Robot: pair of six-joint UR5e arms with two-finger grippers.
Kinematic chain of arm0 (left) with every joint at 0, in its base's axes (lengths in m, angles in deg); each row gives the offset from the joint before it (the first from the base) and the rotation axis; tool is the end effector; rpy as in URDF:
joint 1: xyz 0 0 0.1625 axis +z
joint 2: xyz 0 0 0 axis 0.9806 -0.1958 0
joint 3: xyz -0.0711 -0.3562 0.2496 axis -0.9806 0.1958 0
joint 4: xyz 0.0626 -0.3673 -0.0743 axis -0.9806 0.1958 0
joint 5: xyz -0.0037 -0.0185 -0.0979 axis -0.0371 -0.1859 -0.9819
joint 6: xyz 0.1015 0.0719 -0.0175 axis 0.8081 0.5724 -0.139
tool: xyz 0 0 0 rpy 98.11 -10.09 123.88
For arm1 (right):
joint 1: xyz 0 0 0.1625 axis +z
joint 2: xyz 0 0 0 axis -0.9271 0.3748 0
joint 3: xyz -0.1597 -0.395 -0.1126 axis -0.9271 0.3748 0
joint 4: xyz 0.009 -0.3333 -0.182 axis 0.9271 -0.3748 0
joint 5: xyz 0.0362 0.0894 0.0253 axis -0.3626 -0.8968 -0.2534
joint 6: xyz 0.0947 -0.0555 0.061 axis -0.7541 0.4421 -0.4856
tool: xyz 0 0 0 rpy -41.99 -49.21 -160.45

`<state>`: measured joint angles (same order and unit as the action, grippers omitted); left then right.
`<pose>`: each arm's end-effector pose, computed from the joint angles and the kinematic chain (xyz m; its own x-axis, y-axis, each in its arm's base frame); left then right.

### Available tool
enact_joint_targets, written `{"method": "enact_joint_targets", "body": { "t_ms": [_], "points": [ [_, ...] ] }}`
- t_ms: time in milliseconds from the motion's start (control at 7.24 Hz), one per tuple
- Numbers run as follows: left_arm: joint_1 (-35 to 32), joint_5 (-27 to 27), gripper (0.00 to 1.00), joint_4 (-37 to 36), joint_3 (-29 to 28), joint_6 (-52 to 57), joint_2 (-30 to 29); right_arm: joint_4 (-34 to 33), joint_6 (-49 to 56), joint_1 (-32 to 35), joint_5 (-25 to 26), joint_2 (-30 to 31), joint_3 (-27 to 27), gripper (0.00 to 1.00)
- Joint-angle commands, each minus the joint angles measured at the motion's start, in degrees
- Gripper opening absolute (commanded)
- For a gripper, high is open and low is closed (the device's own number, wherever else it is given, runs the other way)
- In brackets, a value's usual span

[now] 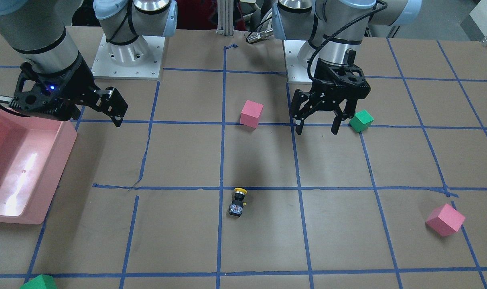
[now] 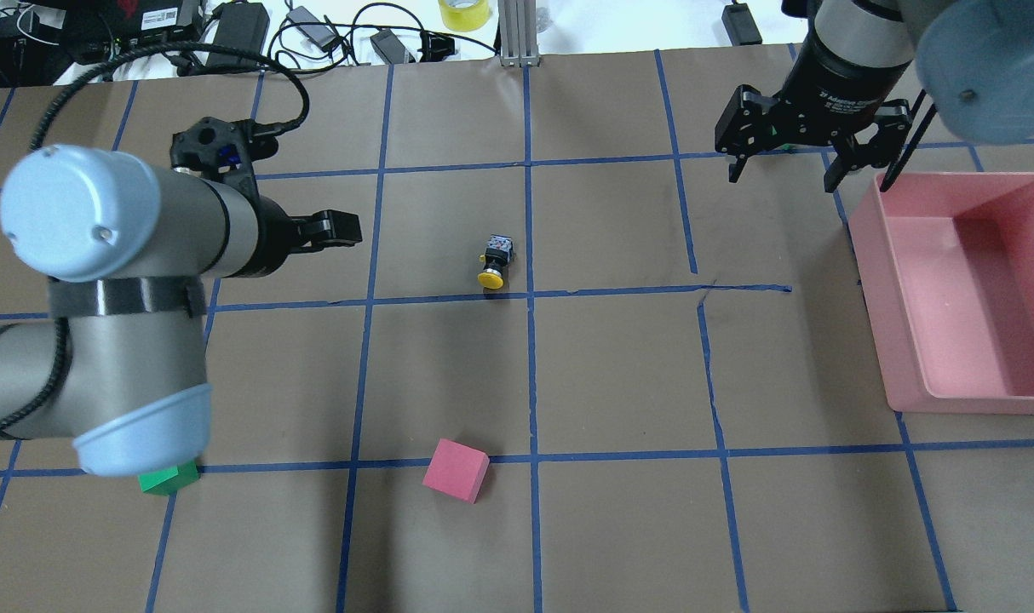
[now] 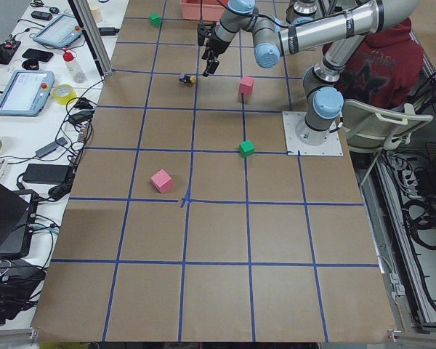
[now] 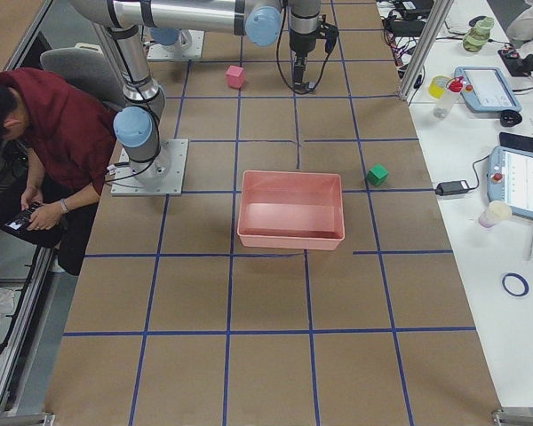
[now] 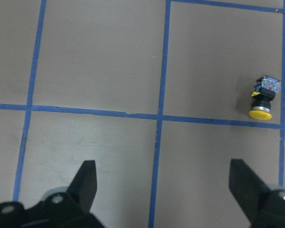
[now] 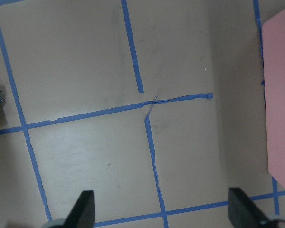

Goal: Align button upright
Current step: 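Reach the left gripper to the lying button and grasp it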

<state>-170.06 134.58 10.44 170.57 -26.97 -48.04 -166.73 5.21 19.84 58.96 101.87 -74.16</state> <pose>-0.1486 -0.4067 0.3817 -0.9884 -0.0946 0.1188 -0.1411 0.8616 -0.4875 0.1171 -0.4818 0.4576 -0.9844 0.1755 -0.0152 0.1754 0.9845 0.0063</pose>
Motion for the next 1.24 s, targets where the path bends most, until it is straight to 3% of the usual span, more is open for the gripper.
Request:
{"method": "enact_joint_targets", "body": {
  "t_ms": [0,138,276,552,691,1105],
  "points": [
    [-2.42,0.80,1.00,-19.63,6.65,-3.97,-5.24,0.81,0.12,0.24,0.03,0.03,-0.04,1.00],
    [-3.56,0.88,1.00,-25.19,8.59,-7.98,-7.17,0.89,0.21,0.24,0.11,0.03,-0.13,1.00],
    [-7.22,4.62,1.00,-28.38,8.87,-12.81,-9.80,0.98,0.47,0.15,0.64,-0.06,-0.13,1.00],
    [-15.31,13.41,1.00,-32.08,8.61,-23.01,-15.69,0.46,5.79,0.24,9.46,-0.41,-0.04,1.00],
    [-16.83,14.23,1.00,-34.97,8.26,-23.84,-18.50,0.45,7.57,0.24,11.78,-0.59,-0.13,1.00],
    [-19.30,14.51,0.98,-39.83,4.06,-22.63,-26.33,0.45,7.07,0.41,11.01,-0.59,-0.13,1.00]
  ]
}}
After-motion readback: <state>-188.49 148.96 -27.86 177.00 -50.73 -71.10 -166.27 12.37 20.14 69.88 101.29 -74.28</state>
